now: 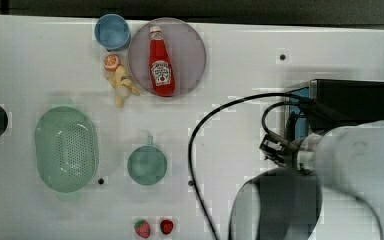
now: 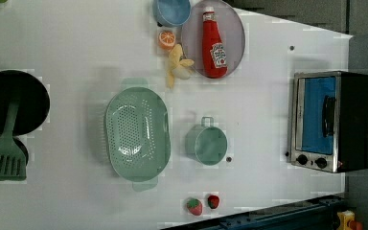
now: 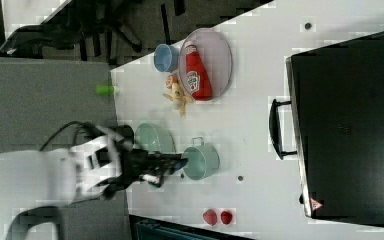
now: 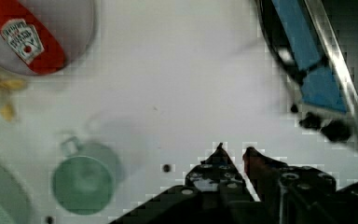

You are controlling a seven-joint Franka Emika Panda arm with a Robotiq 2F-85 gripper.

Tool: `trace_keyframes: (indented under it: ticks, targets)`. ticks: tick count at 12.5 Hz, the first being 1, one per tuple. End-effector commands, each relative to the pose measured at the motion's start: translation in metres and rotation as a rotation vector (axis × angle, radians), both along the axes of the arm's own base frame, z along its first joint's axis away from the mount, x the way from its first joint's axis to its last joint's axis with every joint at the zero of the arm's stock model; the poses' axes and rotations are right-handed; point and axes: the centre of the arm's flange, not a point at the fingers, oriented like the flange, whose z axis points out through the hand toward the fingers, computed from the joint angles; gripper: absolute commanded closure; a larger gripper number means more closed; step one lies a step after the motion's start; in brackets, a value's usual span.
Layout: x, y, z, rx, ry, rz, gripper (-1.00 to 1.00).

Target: Flap open oven.

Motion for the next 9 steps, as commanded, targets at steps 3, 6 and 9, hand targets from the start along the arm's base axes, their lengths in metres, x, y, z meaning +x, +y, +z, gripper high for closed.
trace_keyframes:
  ticks: [3,6,9]
  targets:
    - [0.018,-0.068,-0.064,-0.074,-0.049,0.377,0.65]
    - [0.023,-0.090,-0.108,-0.116,-0.057,0.415,0.65]
    - [0.022,-0.098,-0.153,-0.142,-0.050,0.406,0.65]
